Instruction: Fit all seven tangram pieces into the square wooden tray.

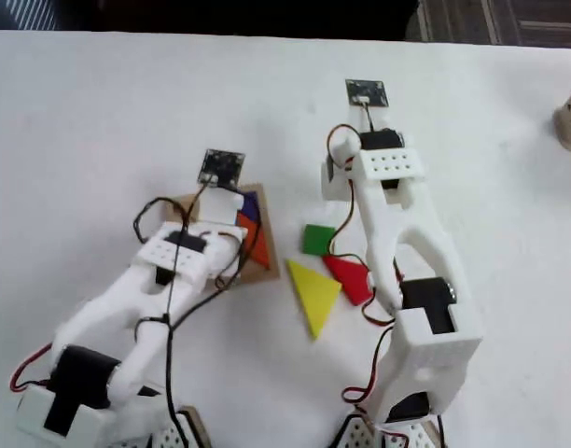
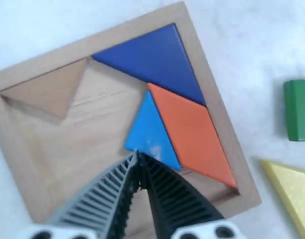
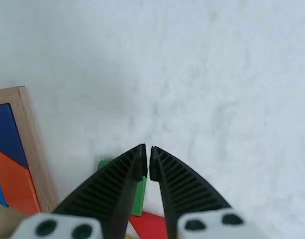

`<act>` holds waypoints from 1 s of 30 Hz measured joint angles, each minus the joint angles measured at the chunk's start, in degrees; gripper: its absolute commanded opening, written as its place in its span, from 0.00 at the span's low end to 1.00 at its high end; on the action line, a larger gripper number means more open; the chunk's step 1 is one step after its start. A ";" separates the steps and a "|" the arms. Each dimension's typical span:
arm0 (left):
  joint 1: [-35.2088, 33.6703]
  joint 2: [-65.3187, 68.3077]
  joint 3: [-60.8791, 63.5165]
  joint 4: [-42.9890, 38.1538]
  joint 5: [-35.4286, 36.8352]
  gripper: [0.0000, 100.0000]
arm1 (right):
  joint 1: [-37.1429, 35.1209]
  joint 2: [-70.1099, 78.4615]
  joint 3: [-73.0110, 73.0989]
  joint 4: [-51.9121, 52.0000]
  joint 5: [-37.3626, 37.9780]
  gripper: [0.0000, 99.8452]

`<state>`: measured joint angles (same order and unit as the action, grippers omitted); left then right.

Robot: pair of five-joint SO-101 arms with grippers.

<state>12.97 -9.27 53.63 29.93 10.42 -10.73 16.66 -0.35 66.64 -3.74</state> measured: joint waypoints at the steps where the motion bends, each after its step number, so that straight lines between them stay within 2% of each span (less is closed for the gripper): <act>1: 0.00 0.00 0.00 0.00 0.00 0.02 | 0.00 0.00 0.00 0.00 0.00 0.02; 12: -0.26 2.29 -1.14 -4.40 0.00 0.02 | 0.00 0.00 0.00 0.00 0.00 0.02; 18: -0.26 8.70 -9.23 -0.09 0.00 0.02 | 0.00 0.00 0.00 0.00 0.00 0.02; 30: -0.26 9.14 -9.93 -0.18 0.00 0.02 | 0.00 0.00 0.00 0.00 0.00 0.02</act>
<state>12.70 -0.13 43.69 29.76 10.42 -10.73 16.66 -0.35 66.64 -3.74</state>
